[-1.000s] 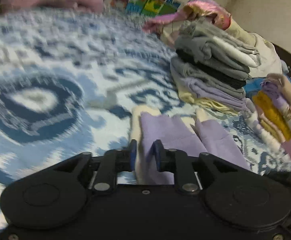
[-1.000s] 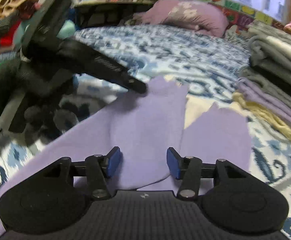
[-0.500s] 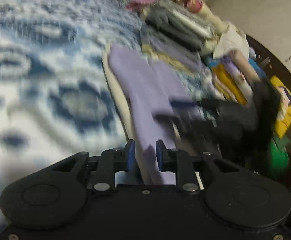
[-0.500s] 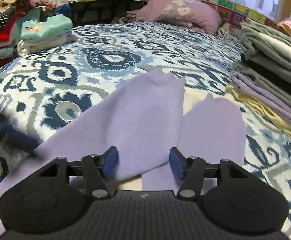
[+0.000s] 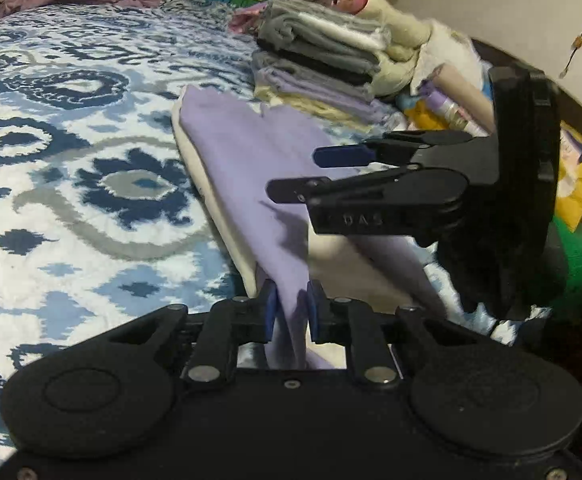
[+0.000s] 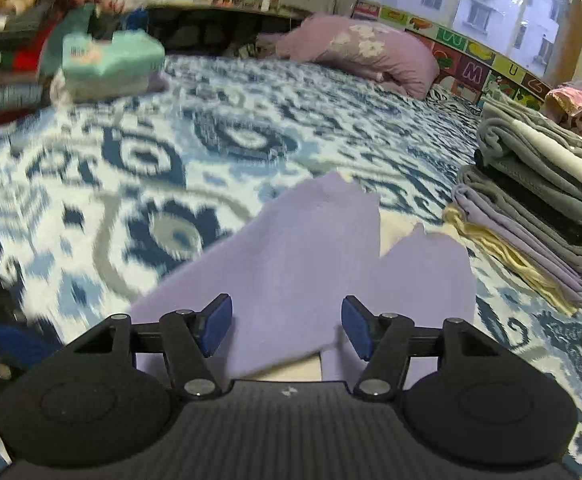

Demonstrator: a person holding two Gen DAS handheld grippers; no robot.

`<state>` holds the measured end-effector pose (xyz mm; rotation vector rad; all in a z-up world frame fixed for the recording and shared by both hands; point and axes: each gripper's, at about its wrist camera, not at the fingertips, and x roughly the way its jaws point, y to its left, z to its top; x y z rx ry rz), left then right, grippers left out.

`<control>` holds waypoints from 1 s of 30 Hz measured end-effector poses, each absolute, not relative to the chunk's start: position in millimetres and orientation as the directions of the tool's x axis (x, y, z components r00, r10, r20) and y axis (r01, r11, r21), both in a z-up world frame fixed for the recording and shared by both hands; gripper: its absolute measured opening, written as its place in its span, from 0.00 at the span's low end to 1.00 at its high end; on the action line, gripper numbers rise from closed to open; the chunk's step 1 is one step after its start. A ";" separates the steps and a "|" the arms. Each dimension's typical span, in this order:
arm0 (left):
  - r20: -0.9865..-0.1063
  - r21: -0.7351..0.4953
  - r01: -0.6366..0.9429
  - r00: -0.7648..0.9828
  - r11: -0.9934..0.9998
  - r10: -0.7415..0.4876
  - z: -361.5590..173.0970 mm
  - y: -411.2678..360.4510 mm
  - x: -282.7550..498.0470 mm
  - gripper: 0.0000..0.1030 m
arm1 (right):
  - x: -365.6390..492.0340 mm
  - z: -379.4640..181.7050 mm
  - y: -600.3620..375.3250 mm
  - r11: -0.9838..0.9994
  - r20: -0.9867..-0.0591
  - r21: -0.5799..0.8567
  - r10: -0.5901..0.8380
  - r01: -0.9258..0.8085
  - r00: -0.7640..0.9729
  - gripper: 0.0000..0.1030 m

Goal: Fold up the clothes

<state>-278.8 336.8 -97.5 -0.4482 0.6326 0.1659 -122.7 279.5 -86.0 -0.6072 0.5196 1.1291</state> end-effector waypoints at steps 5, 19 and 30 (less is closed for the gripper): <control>-0.608 -0.301 -0.289 0.792 0.909 0.050 -95.5 329.5 -282.5 0.13 | -118.5 -105.4 272.3 0.306 -0.712 -0.175 0.617 -0.936 0.335 0.58; -0.645 -0.506 -0.362 0.761 0.783 -0.065 -123.1 340.6 -282.9 0.11 | -118.7 -93.8 261.0 0.341 -0.664 -0.148 0.661 -0.928 0.349 0.54; -0.659 -0.371 -0.172 0.741 0.912 -0.128 -110.9 313.5 -287.6 0.48 | -119.1 -108.7 272.0 0.260 -0.694 -0.197 0.644 -0.945 0.322 0.50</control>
